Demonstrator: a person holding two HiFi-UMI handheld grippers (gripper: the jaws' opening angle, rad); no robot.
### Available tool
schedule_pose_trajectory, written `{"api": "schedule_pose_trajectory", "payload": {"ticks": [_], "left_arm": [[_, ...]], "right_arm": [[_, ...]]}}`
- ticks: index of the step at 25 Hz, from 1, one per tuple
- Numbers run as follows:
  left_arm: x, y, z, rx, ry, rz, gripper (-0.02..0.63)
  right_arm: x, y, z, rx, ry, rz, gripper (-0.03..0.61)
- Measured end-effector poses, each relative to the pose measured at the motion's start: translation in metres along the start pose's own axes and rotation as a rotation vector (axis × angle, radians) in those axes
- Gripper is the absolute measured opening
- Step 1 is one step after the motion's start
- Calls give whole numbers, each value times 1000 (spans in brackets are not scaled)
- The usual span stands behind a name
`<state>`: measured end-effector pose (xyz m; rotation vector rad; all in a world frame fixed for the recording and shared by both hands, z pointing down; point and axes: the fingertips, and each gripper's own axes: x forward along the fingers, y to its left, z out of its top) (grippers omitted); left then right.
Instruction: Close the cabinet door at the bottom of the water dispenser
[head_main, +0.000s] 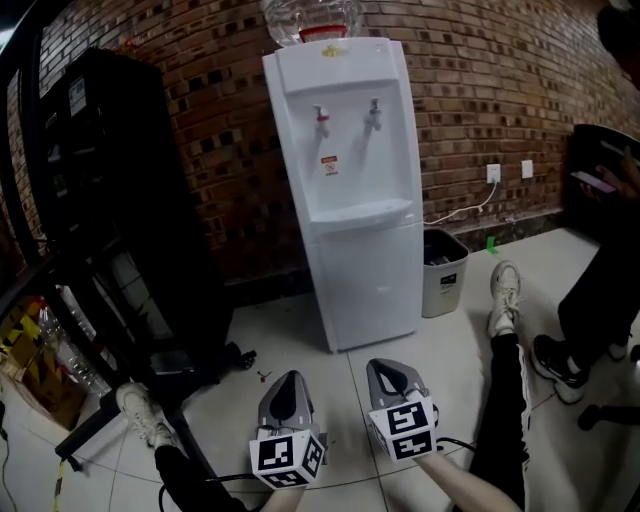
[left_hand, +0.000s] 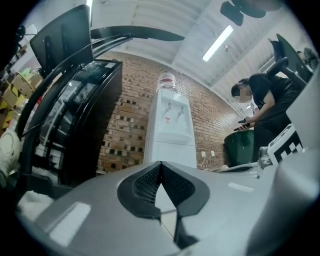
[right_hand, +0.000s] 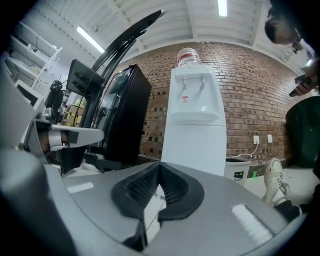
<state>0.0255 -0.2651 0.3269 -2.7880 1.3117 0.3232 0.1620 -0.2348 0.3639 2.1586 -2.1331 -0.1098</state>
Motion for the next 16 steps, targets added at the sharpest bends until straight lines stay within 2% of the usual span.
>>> {"api": "schedule_pose_trajectory", "payload": {"ticks": [5, 10, 16], "left_arm": [[3, -10, -4, 22, 8, -16, 3], [1, -11, -4, 11, 14, -13, 5], [-1, -8, -4, 7, 17, -6, 5]], "right_arm": [[-5, -13, 8, 19, -24, -11, 0], [-13, -15, 23, 33, -61, -20, 0], [-11, -12, 31, 11, -68, -17, 0]]}}
